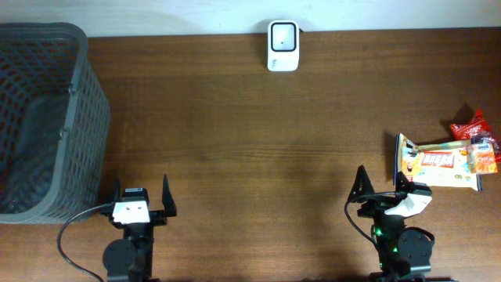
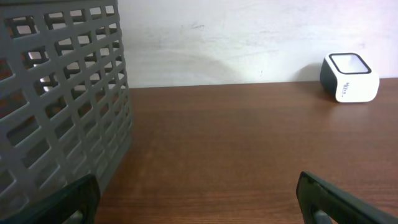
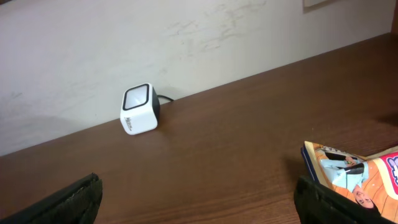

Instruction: Scan the item barcode

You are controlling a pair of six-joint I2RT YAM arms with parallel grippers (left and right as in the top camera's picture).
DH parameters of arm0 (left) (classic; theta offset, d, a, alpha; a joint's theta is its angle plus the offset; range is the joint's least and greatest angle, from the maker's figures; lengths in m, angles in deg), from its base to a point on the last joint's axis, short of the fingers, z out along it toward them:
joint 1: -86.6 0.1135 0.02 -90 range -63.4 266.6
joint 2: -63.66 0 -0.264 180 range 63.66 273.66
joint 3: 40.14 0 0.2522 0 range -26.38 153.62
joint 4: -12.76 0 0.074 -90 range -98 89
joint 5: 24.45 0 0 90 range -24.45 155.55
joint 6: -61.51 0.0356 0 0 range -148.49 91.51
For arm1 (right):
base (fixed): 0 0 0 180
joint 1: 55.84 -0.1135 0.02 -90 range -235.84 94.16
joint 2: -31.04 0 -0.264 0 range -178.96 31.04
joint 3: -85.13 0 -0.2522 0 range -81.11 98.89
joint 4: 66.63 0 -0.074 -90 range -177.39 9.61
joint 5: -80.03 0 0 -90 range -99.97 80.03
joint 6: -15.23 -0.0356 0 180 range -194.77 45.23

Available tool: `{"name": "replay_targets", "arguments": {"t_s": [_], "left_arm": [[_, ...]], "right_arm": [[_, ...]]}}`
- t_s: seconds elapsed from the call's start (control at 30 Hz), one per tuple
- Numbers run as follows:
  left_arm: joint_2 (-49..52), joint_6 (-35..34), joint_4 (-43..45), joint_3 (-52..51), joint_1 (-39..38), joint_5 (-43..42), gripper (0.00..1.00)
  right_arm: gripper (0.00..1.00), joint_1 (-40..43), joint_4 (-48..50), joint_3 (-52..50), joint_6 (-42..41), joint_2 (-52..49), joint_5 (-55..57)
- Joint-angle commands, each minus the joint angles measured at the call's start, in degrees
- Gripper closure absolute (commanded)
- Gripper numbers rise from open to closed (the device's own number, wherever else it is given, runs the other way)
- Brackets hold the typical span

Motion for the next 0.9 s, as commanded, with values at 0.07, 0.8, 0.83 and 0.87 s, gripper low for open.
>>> {"name": "replay_targets", "arguments": {"t_s": [0.07,0.8,0.83,0.87], "left_arm": [[-0.5,1.6,-0.3,-0.3,0.3,-0.2,0.01],[-0.5,-7.4,0.0,-0.3,0.3,0.7,0.01],[-0.5,-7.4,0.0,-0.3,0.3,0.7,0.01],[-0.5,-7.4,0.0,-0.3,0.3,0.7,0.01]], "right_arm": [[0.02,-0.3,-0.4,-0.3,-0.4,0.4,-0.1],[0.02,-0.3,-0.4,-0.3,-0.4,0.4,-0.1],[0.02,-0.3,-0.4,-0.3,-0.4,0.4,-0.1],[0.02,-0.3,-0.4,-0.3,-0.4,0.4,-0.1]]}}
